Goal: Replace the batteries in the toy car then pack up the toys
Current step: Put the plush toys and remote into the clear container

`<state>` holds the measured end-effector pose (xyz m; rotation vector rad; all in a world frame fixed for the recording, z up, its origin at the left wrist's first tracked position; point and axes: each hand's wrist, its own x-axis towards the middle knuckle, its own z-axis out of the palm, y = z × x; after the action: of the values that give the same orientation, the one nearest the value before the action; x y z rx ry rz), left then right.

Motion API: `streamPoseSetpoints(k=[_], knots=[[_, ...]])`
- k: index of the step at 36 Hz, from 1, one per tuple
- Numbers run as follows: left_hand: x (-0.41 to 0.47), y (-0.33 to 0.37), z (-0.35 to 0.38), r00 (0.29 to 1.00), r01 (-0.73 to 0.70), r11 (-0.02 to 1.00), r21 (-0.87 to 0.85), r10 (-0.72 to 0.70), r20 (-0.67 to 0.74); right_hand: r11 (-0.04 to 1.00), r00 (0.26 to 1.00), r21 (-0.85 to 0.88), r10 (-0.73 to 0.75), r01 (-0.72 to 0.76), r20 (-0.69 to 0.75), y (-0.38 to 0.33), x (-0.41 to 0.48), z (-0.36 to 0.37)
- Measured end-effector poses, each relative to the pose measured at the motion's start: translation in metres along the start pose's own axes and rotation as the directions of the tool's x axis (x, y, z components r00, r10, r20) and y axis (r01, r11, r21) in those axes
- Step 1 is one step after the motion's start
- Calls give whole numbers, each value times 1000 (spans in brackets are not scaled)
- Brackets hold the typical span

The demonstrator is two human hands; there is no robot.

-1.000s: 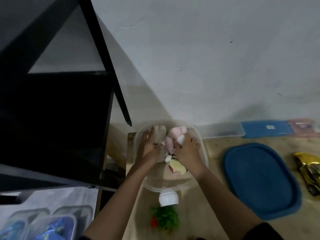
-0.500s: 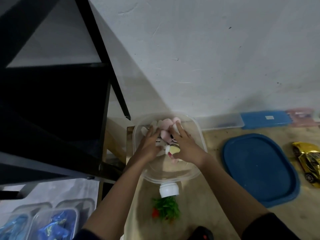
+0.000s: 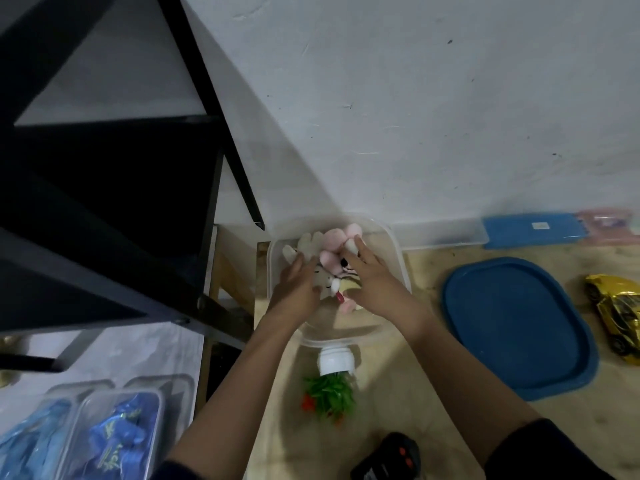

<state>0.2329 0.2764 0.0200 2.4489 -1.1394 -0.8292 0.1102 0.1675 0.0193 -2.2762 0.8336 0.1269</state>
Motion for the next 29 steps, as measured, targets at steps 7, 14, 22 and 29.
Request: streamPoseSetpoints(k=[7,14,22,29], knots=[[-51,10,16,978,-90,994,-65,76,-192,996,994,20,-86,87,-63,-3,-50,-10],[-125,20,46,875,-169,974,-152,77,-478,964,940,70,-233,257,-249,-4,-124,-14],[-156,17,62,915,4,972,-237,-99,-391,984,916,128,-62,122,-396,7,-191,15],[-142,11,65,972,133,981,-142,-157,-173,944,873,200,321,-263,-366,16,-233,75]])
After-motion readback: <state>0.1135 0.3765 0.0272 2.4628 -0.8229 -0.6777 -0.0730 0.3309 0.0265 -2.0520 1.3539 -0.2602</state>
